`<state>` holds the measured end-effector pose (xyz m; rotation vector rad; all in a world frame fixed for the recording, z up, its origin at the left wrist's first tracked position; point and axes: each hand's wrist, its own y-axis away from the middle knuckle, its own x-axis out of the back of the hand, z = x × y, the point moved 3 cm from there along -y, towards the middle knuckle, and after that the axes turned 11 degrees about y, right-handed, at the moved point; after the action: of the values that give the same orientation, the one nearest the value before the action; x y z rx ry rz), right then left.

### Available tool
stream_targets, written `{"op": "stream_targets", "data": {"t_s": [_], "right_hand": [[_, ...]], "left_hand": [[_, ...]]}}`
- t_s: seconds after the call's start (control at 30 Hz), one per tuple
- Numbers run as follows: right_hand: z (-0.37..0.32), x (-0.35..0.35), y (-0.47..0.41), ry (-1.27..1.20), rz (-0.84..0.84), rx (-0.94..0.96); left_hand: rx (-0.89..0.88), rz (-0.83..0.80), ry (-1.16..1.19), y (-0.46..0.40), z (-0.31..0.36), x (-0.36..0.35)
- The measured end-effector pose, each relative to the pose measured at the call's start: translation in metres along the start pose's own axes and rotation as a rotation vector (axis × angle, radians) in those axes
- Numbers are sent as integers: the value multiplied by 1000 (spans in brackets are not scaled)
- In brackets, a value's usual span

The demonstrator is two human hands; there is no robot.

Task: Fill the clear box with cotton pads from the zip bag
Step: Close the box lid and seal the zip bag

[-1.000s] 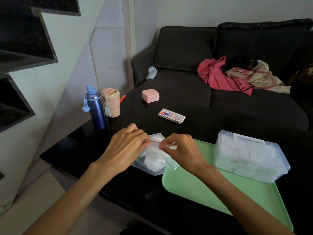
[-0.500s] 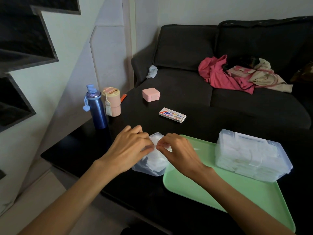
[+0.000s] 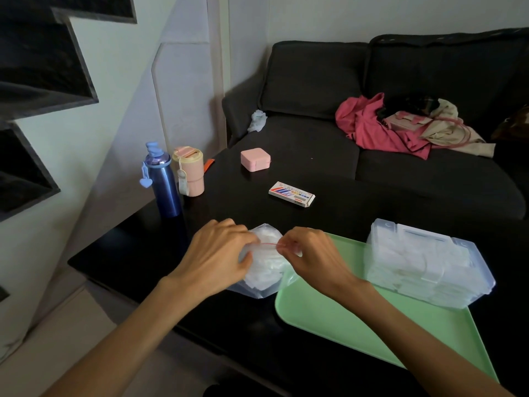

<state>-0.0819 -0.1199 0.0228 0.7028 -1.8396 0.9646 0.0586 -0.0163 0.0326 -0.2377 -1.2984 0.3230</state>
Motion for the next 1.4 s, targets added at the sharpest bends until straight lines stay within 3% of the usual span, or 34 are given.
{"op": "stream_targets", "data": {"t_s": [0.13,0.27,0.47,0.53,0.73,0.87,0.93,1.0,1.03,1.13,1.2,1.33,1.4], "right_hand": [[-3,-6,4,-83,-20,3],[19,8,2,-115,-81,-12],[39,47,-34,-125,-153,-5],[52,62,-49,-74,-134,-37],[82,128,-64,16,382,-174],[81,151,-30,149,803,-31],[83,140,-1,188,867,59],[87,110,32,196,747,91],[90,90,49,211,608,96],[99,26,85,296,-95,21],[102,-2,101,342,-424,6],[100,-18,107,311,-733,-12],[99,-14,106,204,-873,-106]], "left_hand": [[48,-25,32,-2,9,-4],[120,-24,222,3,-5,11],[178,-302,396,-38,-21,24],[165,-316,434,-67,-19,26],[12,225,268,-160,31,57],[-249,537,305,-159,73,69],[-325,562,358,-134,79,50],[-289,432,384,-99,67,13],[-241,291,387,-81,59,-10],[-119,-268,354,-38,38,-79],[-34,-514,400,-21,28,-111],[33,-855,422,-16,29,-139],[44,-927,461,-19,31,-139]]}}
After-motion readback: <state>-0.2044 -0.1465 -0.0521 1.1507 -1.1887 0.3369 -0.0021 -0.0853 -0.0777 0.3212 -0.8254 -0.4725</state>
